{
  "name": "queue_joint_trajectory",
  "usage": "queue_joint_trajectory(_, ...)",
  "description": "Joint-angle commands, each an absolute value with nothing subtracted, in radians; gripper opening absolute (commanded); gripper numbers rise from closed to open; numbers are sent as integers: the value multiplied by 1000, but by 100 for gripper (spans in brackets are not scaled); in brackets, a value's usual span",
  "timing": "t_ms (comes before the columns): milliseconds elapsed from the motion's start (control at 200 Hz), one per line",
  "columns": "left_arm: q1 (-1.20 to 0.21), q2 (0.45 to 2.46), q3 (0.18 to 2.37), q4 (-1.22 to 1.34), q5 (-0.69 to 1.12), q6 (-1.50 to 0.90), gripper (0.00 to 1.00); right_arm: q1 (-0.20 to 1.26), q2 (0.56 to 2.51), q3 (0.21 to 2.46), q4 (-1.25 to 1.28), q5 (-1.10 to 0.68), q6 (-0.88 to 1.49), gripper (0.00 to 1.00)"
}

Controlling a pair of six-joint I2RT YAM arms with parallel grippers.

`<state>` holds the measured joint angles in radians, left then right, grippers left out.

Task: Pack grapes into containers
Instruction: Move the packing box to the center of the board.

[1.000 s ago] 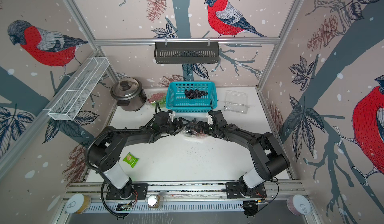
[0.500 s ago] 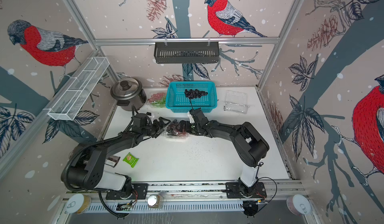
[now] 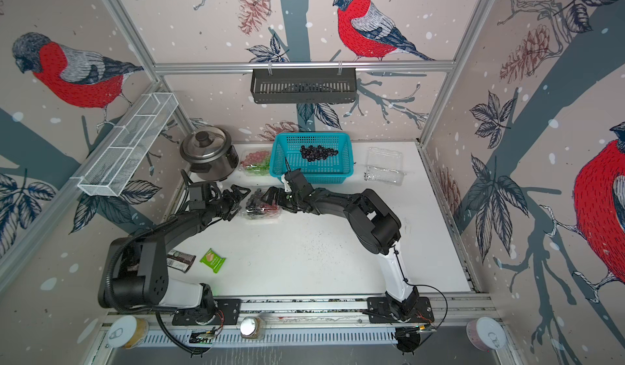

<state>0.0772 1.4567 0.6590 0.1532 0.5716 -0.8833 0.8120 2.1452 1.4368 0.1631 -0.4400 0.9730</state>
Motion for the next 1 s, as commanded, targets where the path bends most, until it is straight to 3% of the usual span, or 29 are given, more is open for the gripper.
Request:
queue_joint_trajectory(0,88,1490,693,173,593,-873,94,824,2210,1539,144,-437,1002,100)
queue_joint_trajectory(360,104,1671,853,181,569,-886,93,813,2361,1772,36,-415,998,100)
queue_joint_trajectory(996,115,1779,964,201,573,-911,93,781,2397,1807,60,-445,1020,100)
